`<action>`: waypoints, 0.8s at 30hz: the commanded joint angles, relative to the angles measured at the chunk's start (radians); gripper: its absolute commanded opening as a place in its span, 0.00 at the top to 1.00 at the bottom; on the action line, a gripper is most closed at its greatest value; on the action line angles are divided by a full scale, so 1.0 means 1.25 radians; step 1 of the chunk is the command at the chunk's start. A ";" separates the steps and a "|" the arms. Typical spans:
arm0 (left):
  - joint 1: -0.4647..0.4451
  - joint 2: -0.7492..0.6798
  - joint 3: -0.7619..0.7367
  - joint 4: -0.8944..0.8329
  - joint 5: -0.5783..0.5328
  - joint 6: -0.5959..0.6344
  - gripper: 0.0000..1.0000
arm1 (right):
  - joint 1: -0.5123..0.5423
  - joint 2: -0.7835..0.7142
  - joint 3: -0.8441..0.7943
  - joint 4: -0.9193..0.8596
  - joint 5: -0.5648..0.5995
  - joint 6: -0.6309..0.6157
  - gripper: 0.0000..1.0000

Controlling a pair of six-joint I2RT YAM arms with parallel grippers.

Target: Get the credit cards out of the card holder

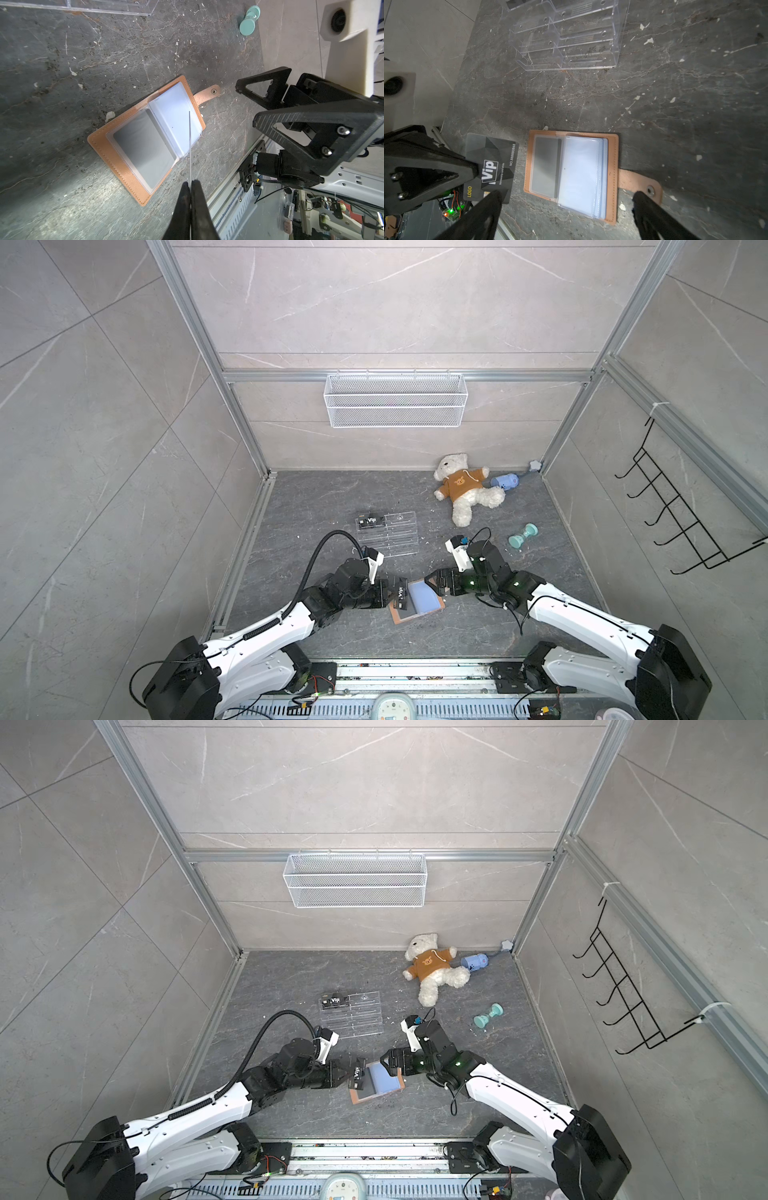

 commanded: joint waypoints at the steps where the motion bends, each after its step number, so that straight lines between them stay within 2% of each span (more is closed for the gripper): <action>1: 0.004 -0.010 0.041 -0.034 0.024 0.059 1.00 | -0.001 -0.014 -0.013 -0.012 0.014 -0.025 0.00; 7: 0.003 -0.007 0.069 -0.071 0.028 0.113 1.00 | 0.000 -0.018 -0.013 -0.011 0.012 -0.029 0.00; 17: 0.004 0.019 0.170 -0.223 0.059 0.283 1.00 | 0.000 -0.008 -0.012 -0.006 -0.001 -0.030 0.00; 24: 0.003 0.018 0.205 -0.275 0.079 0.360 1.00 | 0.000 -0.008 -0.009 -0.007 -0.007 -0.032 0.00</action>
